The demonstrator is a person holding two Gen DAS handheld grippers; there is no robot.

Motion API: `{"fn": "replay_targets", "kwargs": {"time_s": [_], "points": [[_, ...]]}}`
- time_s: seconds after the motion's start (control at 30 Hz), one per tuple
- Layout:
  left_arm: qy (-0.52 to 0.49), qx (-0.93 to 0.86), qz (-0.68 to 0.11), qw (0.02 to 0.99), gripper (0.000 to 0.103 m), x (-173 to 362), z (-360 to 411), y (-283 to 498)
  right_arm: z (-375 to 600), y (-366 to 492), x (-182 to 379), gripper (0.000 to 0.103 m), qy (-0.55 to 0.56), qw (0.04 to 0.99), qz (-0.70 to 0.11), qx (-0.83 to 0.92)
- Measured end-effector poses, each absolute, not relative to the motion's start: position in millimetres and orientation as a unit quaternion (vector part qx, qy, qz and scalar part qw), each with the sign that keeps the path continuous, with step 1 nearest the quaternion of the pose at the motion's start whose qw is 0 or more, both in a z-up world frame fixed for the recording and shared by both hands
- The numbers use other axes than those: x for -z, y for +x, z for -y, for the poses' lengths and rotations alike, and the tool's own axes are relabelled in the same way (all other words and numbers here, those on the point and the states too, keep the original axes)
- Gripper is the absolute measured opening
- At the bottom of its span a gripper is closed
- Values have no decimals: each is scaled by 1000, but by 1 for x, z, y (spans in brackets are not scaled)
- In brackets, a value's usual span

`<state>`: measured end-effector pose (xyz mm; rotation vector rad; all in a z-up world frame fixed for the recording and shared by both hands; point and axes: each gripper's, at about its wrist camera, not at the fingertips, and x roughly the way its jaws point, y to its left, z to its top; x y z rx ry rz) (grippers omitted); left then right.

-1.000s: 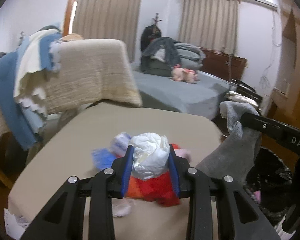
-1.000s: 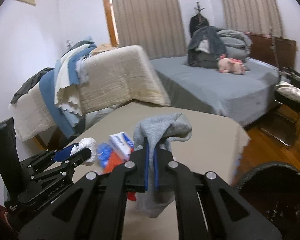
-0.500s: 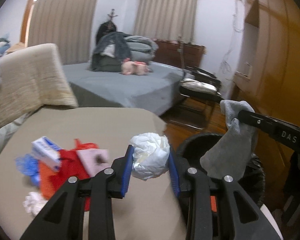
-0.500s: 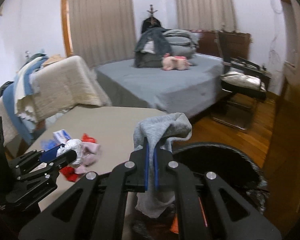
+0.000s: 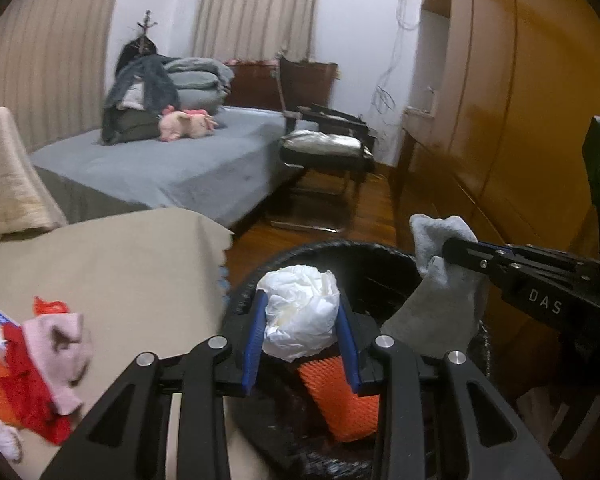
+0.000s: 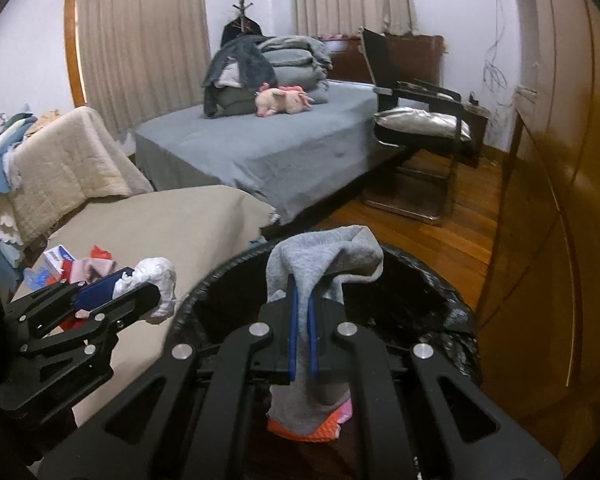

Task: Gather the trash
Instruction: 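Move both tools over the bin and release the tissue and grey cloth, then grasp another white tissue ball with the left tool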

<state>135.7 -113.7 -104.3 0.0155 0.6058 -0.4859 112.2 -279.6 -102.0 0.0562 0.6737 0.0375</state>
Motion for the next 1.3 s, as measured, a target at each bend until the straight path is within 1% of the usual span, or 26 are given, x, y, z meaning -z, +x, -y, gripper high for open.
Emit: {"fn": "replay_targets", "kwargs": {"time_s": [0.07, 0.1, 0.13, 0.17, 0.2, 0.23, 0.27, 0.37, 0.4, 0.43, 0.47, 0.5, 0.53, 0.63, 0.77, 1.03, 1.3], "points": [[11, 250, -301, 920, 38, 109, 124, 139, 285, 112, 108, 8, 22, 940, -339, -11], [13, 254, -302, 919, 40, 112, 127, 139, 288, 112, 111, 10, 20, 939, -344, -6], [14, 257, -303, 918, 49, 114, 129, 139, 289, 112, 112, 19, 20, 938, -346, -2], [12, 265, -306, 914, 58, 116, 131, 140, 293, 111, 114, 26, 22, 937, -349, 3], [12, 268, -308, 913, 61, 117, 131, 141, 296, 110, 115, 37, 23, 936, -351, 8], [12, 269, -308, 913, 68, 119, 131, 140, 300, 108, 117, 44, 24, 936, -352, 12], [9, 270, -308, 912, 72, 120, 129, 139, 302, 107, 118, 47, 23, 935, -354, 15], [9, 261, -310, 914, 73, 120, 122, 138, 306, 104, 118, 53, 20, 935, -353, 23], [9, 258, -309, 916, 73, 119, 118, 137, 306, 103, 117, 63, 20, 936, -350, 26], [9, 252, -307, 918, 76, 118, 113, 135, 304, 102, 115, 73, 20, 938, -346, 28], [9, 244, -303, 921, 80, 116, 107, 133, 302, 101, 113, 78, 20, 940, -339, 31], [9, 233, -296, 926, 82, 113, 99, 131, 300, 101, 112, 88, 19, 941, -335, 32], [9, 227, -293, 929, 83, 111, 93, 130, 294, 99, 108, 94, 18, 944, -327, 31], [-2, 196, -285, 938, 87, 103, 67, 127, 277, 99, 102, 96, 20, 950, -310, 15], [-8, 150, -268, 952, 92, 91, 31, 120, 247, 110, 97, 96, 23, 953, -301, -17], [-5, 44, -255, 966, 93, 86, -47, 99, 164, 133, 99, 96, 13, 952, -291, -96], [-20, -52, -273, 960, 93, 107, -121, 81, 91, 147, 116, 96, 0, 942, -300, -149]]}}
